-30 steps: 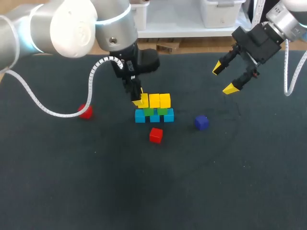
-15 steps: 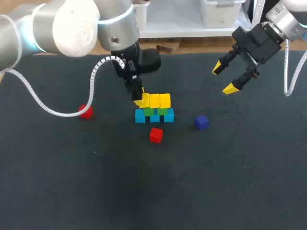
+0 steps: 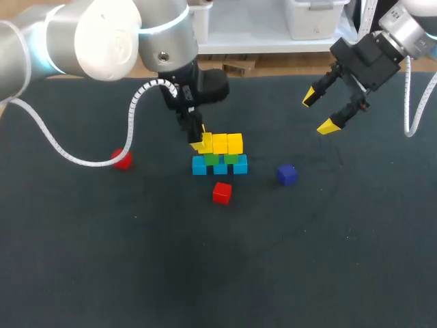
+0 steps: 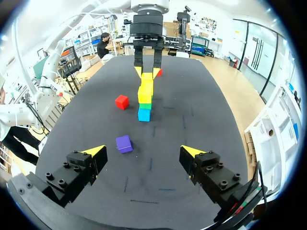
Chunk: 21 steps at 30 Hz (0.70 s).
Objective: Place the blue cubes, place green cubes on the blue cubes, place the yellow cubes on the green cubes, then place the red cubes on the yellow cubes, and place purple cube on the red cubes.
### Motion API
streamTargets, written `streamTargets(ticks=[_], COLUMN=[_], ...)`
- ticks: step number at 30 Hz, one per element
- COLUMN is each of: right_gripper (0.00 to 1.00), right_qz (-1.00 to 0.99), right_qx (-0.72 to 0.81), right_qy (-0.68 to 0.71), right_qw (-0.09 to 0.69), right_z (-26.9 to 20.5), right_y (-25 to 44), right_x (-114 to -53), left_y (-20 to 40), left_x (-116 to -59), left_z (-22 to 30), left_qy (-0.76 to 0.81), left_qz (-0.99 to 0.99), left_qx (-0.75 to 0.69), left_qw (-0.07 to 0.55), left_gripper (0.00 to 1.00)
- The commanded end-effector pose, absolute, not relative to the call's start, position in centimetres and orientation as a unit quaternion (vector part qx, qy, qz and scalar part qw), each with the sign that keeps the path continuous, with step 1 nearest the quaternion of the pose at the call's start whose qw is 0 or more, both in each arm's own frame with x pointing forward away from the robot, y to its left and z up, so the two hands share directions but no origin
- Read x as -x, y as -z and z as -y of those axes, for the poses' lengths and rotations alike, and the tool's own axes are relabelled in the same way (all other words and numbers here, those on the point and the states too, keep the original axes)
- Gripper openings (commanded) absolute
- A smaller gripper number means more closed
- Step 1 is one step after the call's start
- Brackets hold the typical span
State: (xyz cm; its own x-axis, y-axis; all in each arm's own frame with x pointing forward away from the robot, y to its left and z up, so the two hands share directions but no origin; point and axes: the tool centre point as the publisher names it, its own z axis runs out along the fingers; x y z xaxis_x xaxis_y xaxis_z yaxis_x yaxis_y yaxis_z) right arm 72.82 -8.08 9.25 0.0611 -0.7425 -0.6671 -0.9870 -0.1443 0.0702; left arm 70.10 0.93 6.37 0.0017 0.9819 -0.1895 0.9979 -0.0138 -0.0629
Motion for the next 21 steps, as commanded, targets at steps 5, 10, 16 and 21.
streamTargets(ticks=[5, 10, 16, 21], right_gripper=[1.0, 1.0, 1.0, 1.0], right_qz=[-0.619, -0.619, -0.619, -0.619], right_qx=[0.698, 0.698, 0.698, 0.698], right_qy=[-0.293, -0.293, -0.293, -0.293], right_qw=[0.21, 0.21, 0.21, 0.21], right_z=[8.1, 8.1, 8.1, 8.1], right_y=[-9.22, -9.22, -9.22, -9.22], right_x=[-72.88, -72.88, -72.88, -72.88], left_y=[-6.35, -6.3, -6.26, -6.21], left_x=[-70.37, -70.36, -70.38, -70.4], left_z=[-0.88, -0.83, -0.77, -0.71], left_qy=[0.091, 0.092, 0.092, 0.092], left_qz=[-0.7, -0.7, -0.701, -0.7], left_qx=[-0.707, -0.707, -0.706, -0.707], left_qw=[0.042, 0.042, 0.042, 0.042], left_gripper=[0.0, 0.0, 0.0, 0.0])
